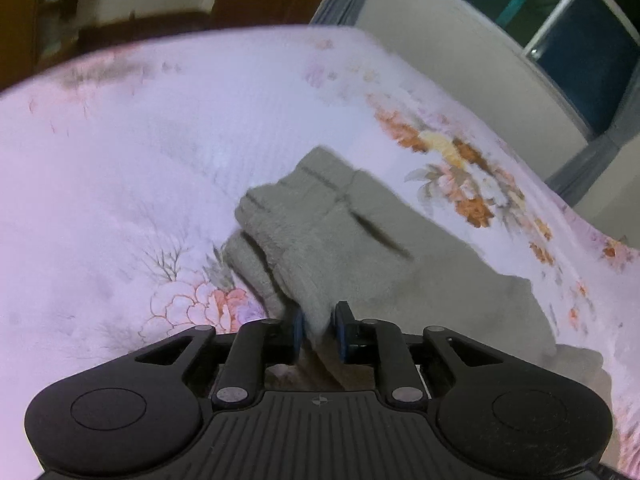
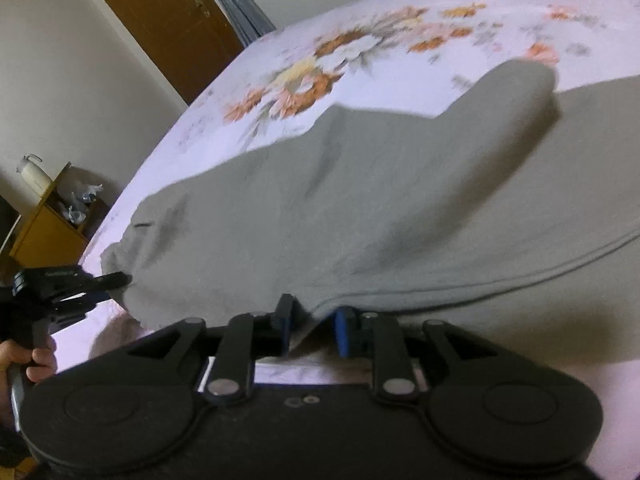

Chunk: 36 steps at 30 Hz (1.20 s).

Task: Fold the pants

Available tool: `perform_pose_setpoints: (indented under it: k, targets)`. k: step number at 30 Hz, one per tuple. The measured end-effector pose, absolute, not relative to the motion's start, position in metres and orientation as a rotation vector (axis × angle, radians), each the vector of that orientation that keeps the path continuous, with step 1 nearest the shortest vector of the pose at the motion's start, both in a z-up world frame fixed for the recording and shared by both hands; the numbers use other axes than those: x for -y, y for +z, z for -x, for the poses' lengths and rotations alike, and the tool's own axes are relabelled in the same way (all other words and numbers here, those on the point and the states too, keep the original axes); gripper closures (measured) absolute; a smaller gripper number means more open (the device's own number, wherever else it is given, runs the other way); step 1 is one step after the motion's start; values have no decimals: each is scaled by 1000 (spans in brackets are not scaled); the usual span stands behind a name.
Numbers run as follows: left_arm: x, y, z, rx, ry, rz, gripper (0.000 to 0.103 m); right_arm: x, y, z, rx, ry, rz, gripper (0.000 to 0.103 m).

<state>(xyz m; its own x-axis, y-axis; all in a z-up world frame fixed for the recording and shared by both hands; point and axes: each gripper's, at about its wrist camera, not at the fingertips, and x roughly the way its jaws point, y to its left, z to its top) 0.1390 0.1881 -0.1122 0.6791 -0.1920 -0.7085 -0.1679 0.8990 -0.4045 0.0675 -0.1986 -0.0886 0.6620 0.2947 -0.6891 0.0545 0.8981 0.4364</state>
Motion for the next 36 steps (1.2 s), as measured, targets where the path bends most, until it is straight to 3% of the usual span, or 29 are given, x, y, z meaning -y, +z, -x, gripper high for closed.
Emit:
perform_pose_setpoints:
  k: [5,12,20,22,24,26,33,36]
  targets:
    - [-158,-95,-123,-811,-85,444,81,252,-90,-50,-832,15,-487,72]
    - [-100,-117,-130,-910,-189,395,81,344,-103,-31,-805,-196,-592,73]
    - [-89,-129,-132,-929,-147,378,81,419,-123,-45,-683,-273,-822,73]
    - [-85,-129,-134,-929,-143,357,81,423,-128,-50,-664,-243,-860,77]
    - [-82,-130,-136,-928,-138,341,81,420,-129,-54,-658,-231,-845,91]
    - [-81,-130,-138,-927,-135,331,81,416,-122,-52,-624,-228,-794,96]
    - [-83,-129,-139,-927,-149,326,81,391,-55,7,-520,-211,-565,98]
    - [-82,-129,-138,-923,-151,323,81,385,-58,43,-544,-230,-551,98]
